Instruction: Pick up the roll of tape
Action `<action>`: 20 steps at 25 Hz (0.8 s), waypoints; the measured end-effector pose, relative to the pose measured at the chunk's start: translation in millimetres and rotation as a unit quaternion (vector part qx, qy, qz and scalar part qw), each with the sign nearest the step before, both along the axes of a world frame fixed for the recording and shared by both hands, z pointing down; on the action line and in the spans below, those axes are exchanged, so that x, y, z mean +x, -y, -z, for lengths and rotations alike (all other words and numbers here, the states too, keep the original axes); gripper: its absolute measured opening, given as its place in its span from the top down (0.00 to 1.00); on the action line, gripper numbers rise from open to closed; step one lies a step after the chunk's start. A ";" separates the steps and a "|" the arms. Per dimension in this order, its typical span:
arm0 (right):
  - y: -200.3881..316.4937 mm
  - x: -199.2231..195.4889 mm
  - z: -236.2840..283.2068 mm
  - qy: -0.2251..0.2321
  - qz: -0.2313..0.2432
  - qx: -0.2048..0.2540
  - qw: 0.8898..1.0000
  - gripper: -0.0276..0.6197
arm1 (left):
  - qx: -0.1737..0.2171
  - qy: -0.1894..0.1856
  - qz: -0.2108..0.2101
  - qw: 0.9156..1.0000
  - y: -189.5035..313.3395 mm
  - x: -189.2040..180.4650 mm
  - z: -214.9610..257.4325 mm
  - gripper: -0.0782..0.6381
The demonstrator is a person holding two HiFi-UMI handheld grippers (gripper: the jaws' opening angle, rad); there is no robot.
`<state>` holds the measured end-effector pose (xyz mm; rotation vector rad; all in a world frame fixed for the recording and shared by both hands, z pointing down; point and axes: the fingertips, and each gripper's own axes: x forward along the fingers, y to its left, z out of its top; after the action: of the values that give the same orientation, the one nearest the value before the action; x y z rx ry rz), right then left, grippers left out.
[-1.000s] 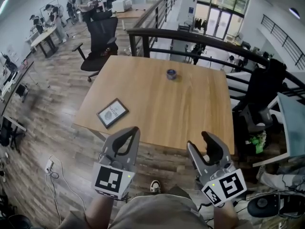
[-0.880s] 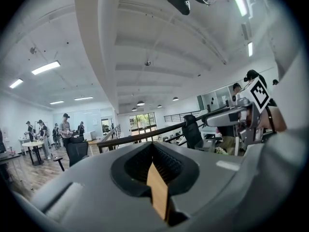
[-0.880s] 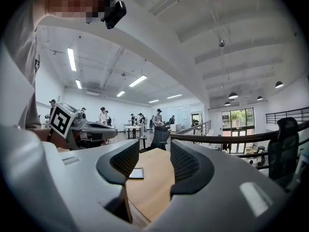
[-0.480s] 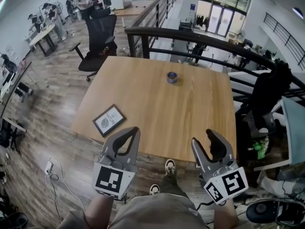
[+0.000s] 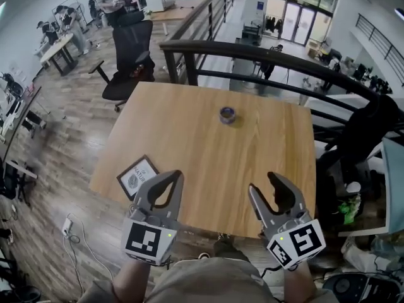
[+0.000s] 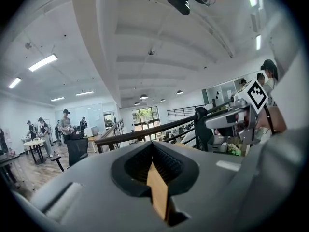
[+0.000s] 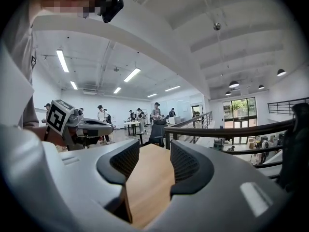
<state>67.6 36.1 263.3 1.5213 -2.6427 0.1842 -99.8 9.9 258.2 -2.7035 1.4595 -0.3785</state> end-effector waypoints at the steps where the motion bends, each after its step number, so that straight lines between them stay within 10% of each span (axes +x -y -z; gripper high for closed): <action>1: 9.1 2.5 -1.0 -0.001 0.003 -0.002 1.000 0.67 | -0.001 0.002 0.002 1.000 8.4 2.9 0.1 0.89; 20: 119.4 31.9 -24.6 -0.017 0.062 -0.025 0.998 0.67 | -0.002 0.013 0.034 0.999 102.3 44.6 -1.8 0.89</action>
<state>99.5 -83.4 287.9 1.3287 -2.6742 0.2115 -55.2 -92.3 260.0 -2.6463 1.5496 -0.4180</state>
